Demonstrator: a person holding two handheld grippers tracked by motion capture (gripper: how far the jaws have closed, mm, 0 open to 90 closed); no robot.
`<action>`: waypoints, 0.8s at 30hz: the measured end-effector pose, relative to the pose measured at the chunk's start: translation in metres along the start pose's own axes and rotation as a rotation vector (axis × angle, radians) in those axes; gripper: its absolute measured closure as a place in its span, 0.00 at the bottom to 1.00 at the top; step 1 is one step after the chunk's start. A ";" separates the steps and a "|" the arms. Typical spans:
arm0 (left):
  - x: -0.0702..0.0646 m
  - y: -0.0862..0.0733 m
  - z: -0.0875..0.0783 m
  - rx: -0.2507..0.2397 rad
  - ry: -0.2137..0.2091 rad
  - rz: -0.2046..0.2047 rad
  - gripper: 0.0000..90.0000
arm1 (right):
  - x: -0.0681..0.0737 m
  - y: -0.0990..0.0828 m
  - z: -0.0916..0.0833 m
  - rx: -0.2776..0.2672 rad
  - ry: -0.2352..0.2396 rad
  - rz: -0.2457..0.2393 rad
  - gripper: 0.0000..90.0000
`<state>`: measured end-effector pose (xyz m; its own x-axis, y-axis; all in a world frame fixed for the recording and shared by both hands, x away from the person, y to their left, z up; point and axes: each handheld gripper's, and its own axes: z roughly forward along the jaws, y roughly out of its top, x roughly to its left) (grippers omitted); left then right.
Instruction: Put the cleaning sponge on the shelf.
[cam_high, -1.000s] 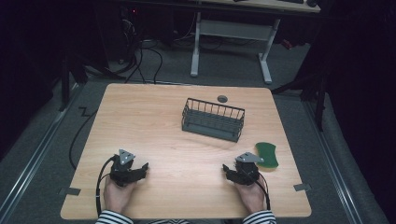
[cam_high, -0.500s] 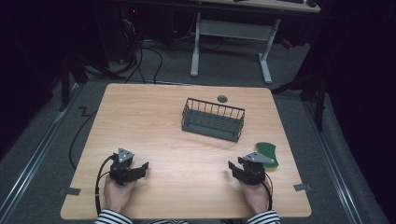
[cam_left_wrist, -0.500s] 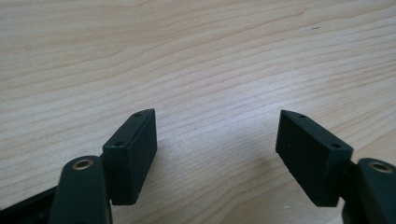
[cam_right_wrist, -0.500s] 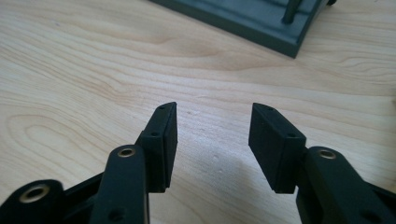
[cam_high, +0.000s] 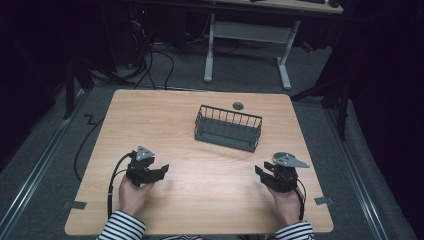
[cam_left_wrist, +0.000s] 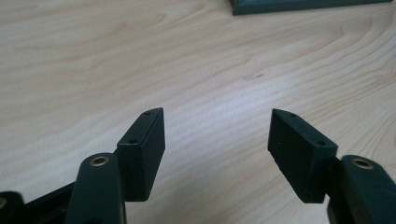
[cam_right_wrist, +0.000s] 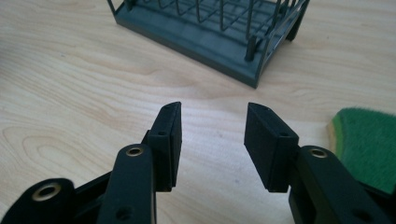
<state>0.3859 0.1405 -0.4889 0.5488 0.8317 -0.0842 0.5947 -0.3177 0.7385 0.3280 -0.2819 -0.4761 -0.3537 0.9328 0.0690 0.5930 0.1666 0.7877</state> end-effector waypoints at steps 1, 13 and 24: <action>-0.001 0.006 0.002 0.002 -0.004 0.007 0.43 | -0.001 0.002 0.000 -0.001 -0.004 0.001 0.65; -0.007 0.066 0.047 0.019 -0.024 0.080 0.54 | -0.023 0.036 0.020 0.054 -0.047 0.037 0.73; -0.012 0.085 0.074 0.006 -0.031 0.075 0.59 | -0.026 0.052 0.044 0.111 -0.064 0.036 0.76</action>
<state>0.4731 0.0696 -0.4743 0.6102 0.7907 -0.0494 0.5546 -0.3819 0.7393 0.3995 -0.2831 -0.4638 -0.2866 0.9565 0.0539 0.6822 0.1643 0.7125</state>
